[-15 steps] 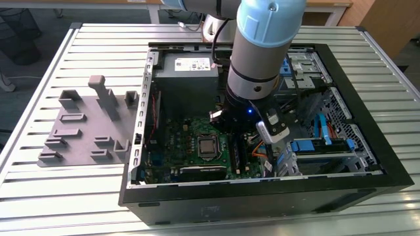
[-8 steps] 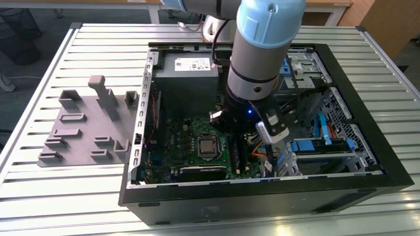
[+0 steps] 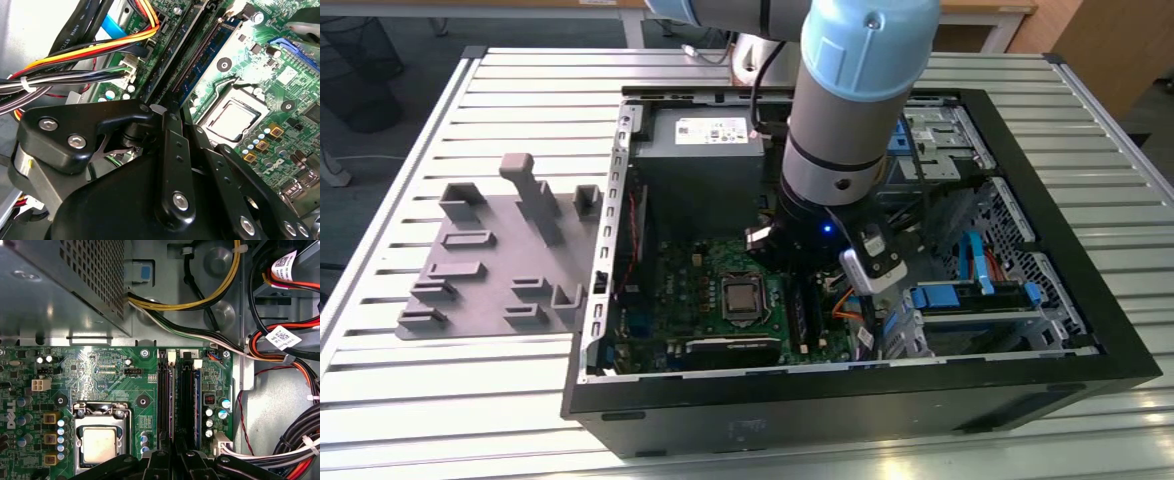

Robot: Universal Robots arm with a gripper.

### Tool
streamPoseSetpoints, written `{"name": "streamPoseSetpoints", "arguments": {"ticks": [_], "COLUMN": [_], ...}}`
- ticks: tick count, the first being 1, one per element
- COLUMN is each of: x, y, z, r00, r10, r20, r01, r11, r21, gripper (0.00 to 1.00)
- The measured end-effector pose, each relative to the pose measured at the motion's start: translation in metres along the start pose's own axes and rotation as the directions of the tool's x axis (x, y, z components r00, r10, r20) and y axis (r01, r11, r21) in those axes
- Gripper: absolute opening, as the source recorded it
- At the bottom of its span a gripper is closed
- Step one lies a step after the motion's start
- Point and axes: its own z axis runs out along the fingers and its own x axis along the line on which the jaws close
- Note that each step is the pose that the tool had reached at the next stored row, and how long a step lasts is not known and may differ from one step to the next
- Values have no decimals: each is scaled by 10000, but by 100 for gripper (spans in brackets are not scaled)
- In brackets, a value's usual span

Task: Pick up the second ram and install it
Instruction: 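Press down the second ram until it locks into place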

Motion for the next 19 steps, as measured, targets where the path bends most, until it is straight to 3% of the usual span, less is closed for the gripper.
{"name": "streamPoseSetpoints", "arguments": {"ticks": [4,5,7,16,19], "x": [0,0,0,4,4], "y": [0,0,0,2,3], "z": [1,2,-6,-291,-323], "r00": [10000,10000,10000,10000,10000], "r10": [-1,0,0,0,-1], "r20": [-1,0,0,0,0], "r01": [1,0,0,0,1], "r11": [10000,10000,10000,10000,10000], "r21": [0,0,0,0,-2], "gripper": [15,22,22,22,20]}}
